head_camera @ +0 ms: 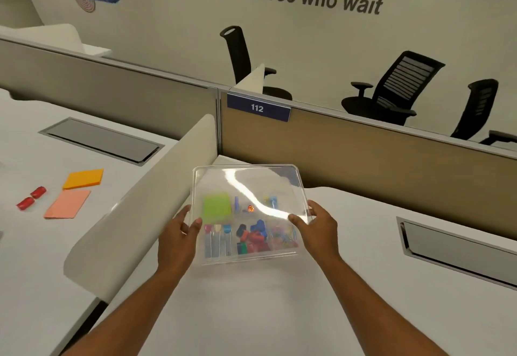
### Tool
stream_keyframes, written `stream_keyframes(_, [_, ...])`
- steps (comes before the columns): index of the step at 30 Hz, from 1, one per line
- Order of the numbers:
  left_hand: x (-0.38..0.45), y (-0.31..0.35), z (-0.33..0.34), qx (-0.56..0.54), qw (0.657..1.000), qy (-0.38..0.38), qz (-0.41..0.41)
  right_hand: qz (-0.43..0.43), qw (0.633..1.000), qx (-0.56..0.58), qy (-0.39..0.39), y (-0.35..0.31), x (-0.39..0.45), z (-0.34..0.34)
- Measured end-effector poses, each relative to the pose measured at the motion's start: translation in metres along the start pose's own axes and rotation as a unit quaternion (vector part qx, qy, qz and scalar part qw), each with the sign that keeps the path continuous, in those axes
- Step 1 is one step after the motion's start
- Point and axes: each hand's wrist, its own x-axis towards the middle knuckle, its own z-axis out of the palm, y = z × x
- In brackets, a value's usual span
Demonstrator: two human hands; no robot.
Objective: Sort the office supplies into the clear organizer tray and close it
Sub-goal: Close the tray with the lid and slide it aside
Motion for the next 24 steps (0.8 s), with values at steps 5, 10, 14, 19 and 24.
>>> stream_keyframes(5, [0.022,-0.037,0.029,0.078,0.997,-0.023,-0.010,0.030,0.993,-0.117,-0.006,0.016,0.021,0.033])
stream_keyframes(10, [0.031,-0.044,0.050,0.084,0.995,-0.023,-0.049,0.022,0.991,-0.134,-0.023,0.025,0.031,0.050])
stream_keyframes(14, [0.037,-0.041,0.056,0.095,0.994,-0.038,-0.048,0.059,0.981,-0.175,-0.061,0.028,0.035,0.052])
stream_keyframes(19, [0.031,-0.042,0.047,0.124,0.988,-0.081,-0.040,0.068,0.966,-0.232,-0.090,0.028,0.015,0.048])
stream_keyframes(24, [0.012,-0.048,0.040,0.100,0.991,-0.087,-0.031,0.073,0.963,-0.232,-0.120,0.035,-0.004,0.041])
